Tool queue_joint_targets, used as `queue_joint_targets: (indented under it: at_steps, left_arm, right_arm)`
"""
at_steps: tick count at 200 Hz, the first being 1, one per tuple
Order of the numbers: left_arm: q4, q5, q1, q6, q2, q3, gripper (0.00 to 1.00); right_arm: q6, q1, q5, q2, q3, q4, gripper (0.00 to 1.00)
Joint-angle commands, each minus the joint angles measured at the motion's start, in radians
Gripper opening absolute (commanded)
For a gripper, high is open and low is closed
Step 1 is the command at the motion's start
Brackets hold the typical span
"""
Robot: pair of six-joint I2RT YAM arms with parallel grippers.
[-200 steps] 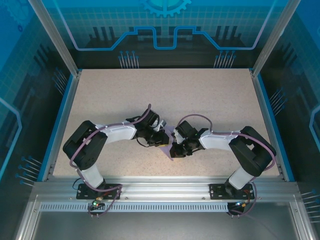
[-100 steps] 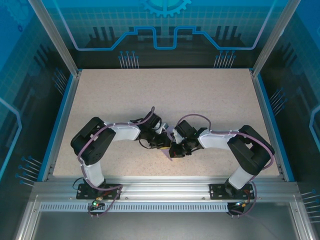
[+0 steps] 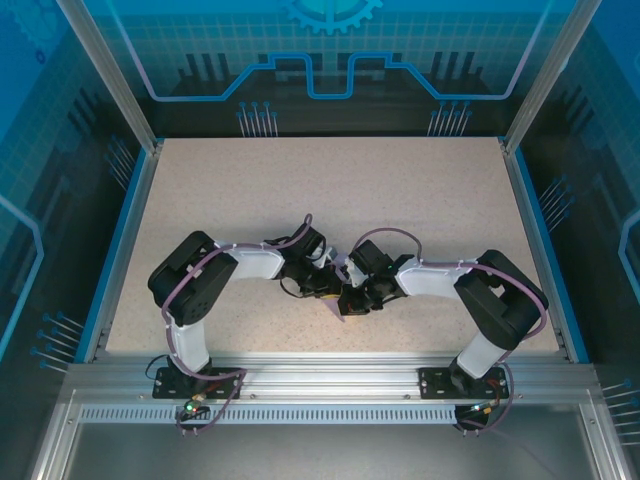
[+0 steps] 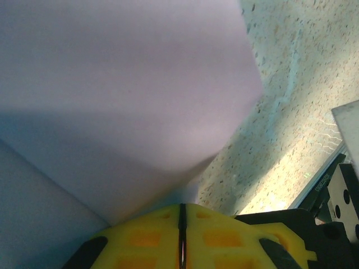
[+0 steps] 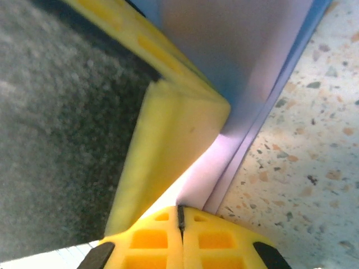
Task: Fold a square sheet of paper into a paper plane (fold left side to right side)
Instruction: Fourth fold the wing at the center of the table.
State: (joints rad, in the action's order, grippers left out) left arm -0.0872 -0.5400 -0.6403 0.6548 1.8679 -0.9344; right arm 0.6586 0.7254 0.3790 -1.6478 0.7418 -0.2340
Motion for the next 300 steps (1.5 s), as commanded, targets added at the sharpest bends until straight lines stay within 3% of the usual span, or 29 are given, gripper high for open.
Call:
queue_joint_targets:
  at_steps: [1,79,300]
  left_arm:
    - [-0.002,0.061,0.028,-0.009,0.034,-0.01,0.11]
    - [0.036,0.048,0.103,-0.043,0.053,-0.018,0.12]
    - [-0.098,0.047,0.29,-0.16,0.22,-0.29,0.15]
  right_arm:
    - [-0.02,0.003,-0.054,-0.062,-0.035,-0.115,0.05]
    - [-0.027,0.002,-0.051,-0.056,-0.043,-0.125,0.05]
    - [-0.02,0.006,-0.032,-0.045,-0.072,-0.113,0.05]
